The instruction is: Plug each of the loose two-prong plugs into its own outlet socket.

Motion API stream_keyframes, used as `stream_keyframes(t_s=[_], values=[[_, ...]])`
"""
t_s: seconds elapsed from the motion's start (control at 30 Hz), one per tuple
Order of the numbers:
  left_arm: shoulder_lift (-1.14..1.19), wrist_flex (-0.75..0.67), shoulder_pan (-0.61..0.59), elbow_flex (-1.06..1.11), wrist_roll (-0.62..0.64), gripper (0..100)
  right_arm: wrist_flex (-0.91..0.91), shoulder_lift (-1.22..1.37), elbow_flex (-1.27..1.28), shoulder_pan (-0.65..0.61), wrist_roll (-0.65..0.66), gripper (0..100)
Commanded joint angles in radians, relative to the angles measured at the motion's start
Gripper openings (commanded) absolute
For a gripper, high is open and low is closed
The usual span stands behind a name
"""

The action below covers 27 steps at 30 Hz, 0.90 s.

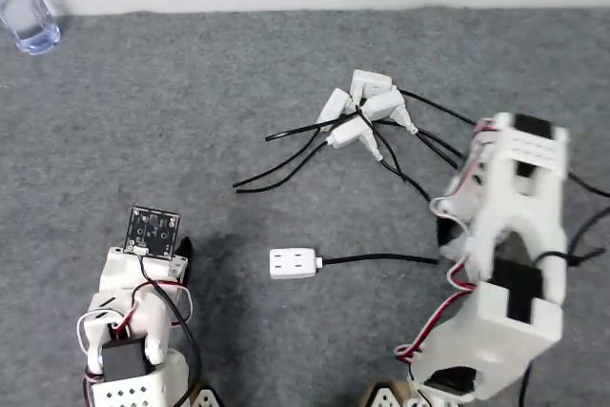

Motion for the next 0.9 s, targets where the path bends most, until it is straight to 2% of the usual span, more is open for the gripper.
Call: stream_keyframes(t_s=[0.0, 0.13, 0.23, 0.4, 0.5, 0.73, 0.87], values=[[-0.011, -0.018, 0.005, -0.004, 0.009, 21, -0.174, -0.013, 0.008, 0.01, -0.204, 0.8], [-0.011, -0.021, 0.005, -0.004, 0.008, 21, -0.318, 0.059, 0.032, 0.09, -0.396, 0.8], [-0.011, -0.023, 0.005, -0.004, 0.008, 21, -0.354, 0.113, 0.029, 0.11, -0.411, 0.9], [-0.011, -0.025, 0.006, -0.004, 0.008, 21, -0.321, 0.134, -0.006, 0.068, -0.258, 0.9], [-0.011, -0.025, 0.006, -0.004, 0.008, 21, -0.263, 0.125, -0.011, 0.027, -0.215, 1.0], [-0.011, -0.025, 0.006, -0.004, 0.008, 21, -0.015, 0.073, -0.187, -0.053, -0.031, 1.3], [-0.011, -0.023, 0.006, -0.004, 0.008, 21, 0.065, 0.076, -0.256, -0.05, -0.043, 13.7]])
